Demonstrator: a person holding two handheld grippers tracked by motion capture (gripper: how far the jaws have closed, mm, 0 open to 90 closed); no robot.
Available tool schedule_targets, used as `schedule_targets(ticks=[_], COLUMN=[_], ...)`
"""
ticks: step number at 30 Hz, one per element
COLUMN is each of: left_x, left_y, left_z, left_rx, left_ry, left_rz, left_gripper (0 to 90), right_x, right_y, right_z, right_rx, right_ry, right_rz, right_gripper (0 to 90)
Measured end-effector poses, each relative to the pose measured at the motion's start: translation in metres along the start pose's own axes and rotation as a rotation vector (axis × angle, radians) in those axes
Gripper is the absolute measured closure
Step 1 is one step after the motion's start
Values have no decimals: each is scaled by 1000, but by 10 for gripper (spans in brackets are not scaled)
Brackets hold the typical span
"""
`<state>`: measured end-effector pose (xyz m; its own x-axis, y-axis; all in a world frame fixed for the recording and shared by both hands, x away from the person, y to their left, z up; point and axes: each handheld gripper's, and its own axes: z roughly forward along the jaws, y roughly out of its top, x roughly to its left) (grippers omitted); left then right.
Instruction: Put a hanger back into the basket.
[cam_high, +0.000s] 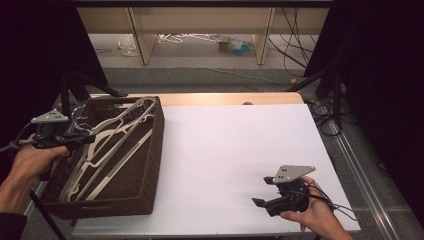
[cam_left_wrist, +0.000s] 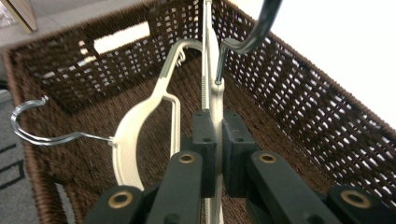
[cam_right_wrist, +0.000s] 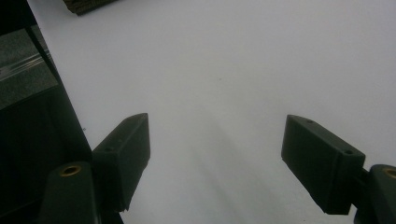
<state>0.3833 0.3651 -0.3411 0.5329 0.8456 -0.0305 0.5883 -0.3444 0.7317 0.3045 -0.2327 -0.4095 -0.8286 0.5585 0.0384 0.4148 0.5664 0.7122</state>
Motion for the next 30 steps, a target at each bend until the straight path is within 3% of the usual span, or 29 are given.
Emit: schedule_targets(ticks=[8, 24, 30], left_x=[-1, 1, 11], left_y=[2, -3, -8], left_z=[14, 44, 44], left_rx=[51, 67, 66], left_ry=[-14, -25, 40], left_rz=[20, -39, -87], left_gripper=[854, 853, 838], right_x=[1, 1, 0], right_y=[-1, -2, -3], right_z=[1, 4, 5], right_rx=[9, 13, 22], right_ry=[4, 2, 6], right_rz=[11, 11, 12], right_gripper=[247, 247, 247])
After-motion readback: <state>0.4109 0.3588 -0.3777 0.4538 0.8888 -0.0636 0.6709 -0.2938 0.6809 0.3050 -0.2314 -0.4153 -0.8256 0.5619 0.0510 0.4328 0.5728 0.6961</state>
